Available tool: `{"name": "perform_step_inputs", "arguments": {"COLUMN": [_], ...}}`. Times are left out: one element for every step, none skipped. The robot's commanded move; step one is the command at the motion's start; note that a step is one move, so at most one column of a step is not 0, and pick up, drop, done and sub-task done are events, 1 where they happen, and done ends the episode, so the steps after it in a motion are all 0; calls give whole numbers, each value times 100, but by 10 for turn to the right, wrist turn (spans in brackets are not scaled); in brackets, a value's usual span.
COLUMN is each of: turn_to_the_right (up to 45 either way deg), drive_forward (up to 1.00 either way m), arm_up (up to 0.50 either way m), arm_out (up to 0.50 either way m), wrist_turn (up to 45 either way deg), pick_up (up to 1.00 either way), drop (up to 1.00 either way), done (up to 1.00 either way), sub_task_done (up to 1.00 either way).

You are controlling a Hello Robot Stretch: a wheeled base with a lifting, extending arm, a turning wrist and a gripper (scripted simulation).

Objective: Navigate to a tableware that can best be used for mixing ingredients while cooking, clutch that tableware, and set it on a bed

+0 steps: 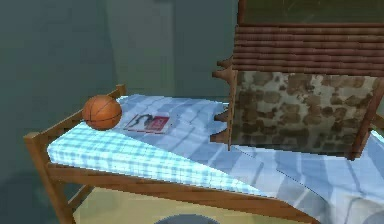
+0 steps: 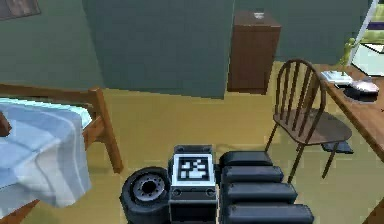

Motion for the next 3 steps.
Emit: {"name": "perform_step_inputs", "arguments": {"turn_to_the_right": [90, 0, -450], "drive_forward": [0, 40, 0], "arm_up": [0, 0, 0], "arm_out": [0, 0, 0], "wrist_turn": [0, 0, 0], "pick_up": [0, 0, 0], "drop": [0, 0, 0], "done": [0, 0, 0], "sub_task_done": [0, 0, 0]}}
